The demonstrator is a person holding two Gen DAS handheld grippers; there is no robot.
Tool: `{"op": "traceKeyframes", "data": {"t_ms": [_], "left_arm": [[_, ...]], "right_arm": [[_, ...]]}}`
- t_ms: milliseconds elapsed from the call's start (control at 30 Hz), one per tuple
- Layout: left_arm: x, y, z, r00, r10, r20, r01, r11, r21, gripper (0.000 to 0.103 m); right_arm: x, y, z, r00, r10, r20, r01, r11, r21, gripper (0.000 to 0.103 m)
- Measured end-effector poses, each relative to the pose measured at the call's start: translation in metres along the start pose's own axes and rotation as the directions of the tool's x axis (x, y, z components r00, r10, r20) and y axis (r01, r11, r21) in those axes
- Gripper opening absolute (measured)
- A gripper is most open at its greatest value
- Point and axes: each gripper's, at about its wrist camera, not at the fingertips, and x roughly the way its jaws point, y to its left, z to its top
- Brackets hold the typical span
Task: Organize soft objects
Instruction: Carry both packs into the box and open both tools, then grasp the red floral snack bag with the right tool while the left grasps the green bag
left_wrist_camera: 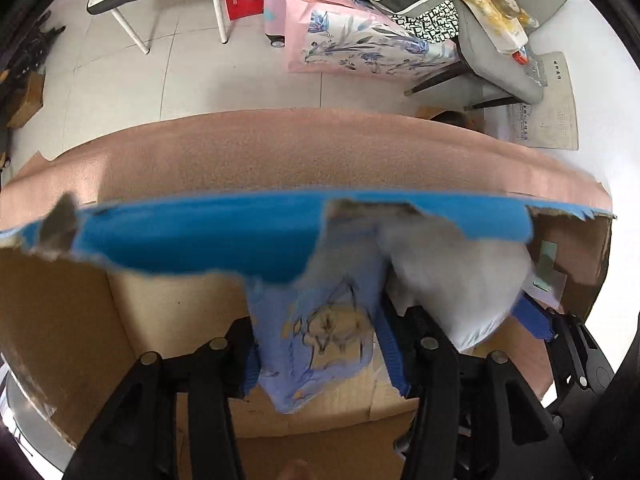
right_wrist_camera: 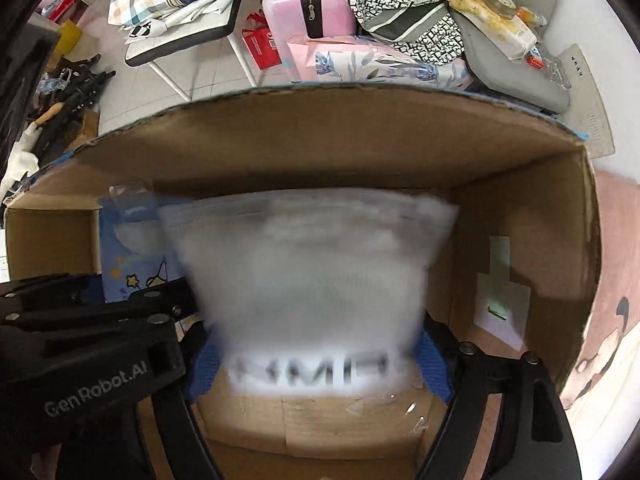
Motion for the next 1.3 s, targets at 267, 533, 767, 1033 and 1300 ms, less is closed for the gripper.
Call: {"op": "traceKeyframes", "data": {"t_ms": [267,533,767,1033,1300], "left_arm": [[-0.051,0.002,-0.032,0.992,0.021,0.122,-0.022,1.0,0.003,0.094],[-0.107,-0.006,-0.115,0.947,0.095,0.306,-0.11,0.993,0.033,0.103],[-0.123,-0.007,-0.231,0.865,0.188,0.466,-0.211,0.978,-0.004,0.103],[-0.023,0.013,-0.304,0.912,0.201,0.358,-0.208,0.978,-0.019,0.067],[0.046,-0.002,-0.291,0.968,0.107,0.225,-0.122,0.991,0.055,0.039]], "right_arm": [[-0.042,-0.004,-0.021,1.0,0.0,0.023,0.0,1.0,-0.009,0.101],[-0.114,-0.007,-0.08,0.981,-0.024,0.191,0.033,0.998,-0.044,0.103],[-0.143,-0.03,-0.171,0.975,0.031,0.219,-0.021,0.998,-0.051,0.103],[-0.059,-0.08,-0.274,0.997,0.017,0.079,-0.018,1.0,0.01,0.103],[0.028,-0.087,-0.273,0.998,0.061,-0.015,-0.06,0.994,0.09,0.064]]}}
